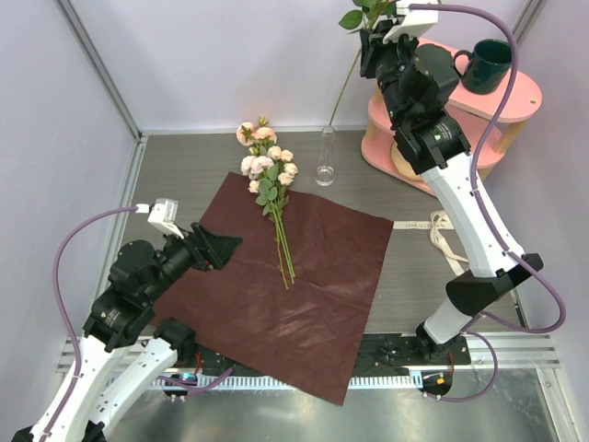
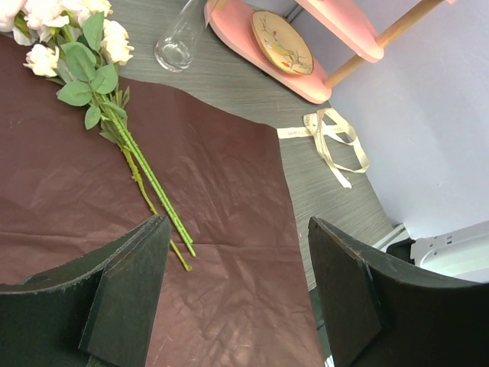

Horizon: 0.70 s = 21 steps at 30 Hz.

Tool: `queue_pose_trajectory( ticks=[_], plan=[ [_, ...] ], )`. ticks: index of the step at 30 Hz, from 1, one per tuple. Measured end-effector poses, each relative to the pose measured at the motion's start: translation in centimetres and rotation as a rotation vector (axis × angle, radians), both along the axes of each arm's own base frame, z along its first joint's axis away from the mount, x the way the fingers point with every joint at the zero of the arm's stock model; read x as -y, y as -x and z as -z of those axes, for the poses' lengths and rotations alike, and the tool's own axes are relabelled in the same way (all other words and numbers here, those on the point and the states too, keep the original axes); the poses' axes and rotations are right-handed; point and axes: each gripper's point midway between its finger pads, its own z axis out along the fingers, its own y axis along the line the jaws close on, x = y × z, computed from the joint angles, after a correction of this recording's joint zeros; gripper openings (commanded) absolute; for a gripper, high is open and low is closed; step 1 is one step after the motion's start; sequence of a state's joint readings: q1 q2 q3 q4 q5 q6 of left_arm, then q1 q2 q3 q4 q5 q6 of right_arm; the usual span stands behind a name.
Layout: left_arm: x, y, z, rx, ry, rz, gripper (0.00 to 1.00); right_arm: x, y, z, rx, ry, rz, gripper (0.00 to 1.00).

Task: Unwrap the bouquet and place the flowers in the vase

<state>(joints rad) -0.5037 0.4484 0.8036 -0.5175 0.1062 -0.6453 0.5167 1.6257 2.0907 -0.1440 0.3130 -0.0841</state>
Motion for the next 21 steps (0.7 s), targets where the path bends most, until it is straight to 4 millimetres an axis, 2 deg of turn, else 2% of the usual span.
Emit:
queue_pose_trajectory(
  ticks=[7,16,21],
  plan=[
    [0.4,-0.4,0.7,-0.02,-0.01,0.01,0.77,-0.6,0.0,0.4,-0.014,0.001,-0.033,0.01],
    [0.6,-0.5,0.7,-0.018,-0.006,0.018,0.77,-1.1,-0.7,2.7,-0.059,0.025,-0.04,0.01],
    [0.6,-0.5,0.7,-0.018,-0.006,0.018,0.77,-1.2,-0.8,2.9,-0.064,0.027,-0.04,0.01]
  ],
)
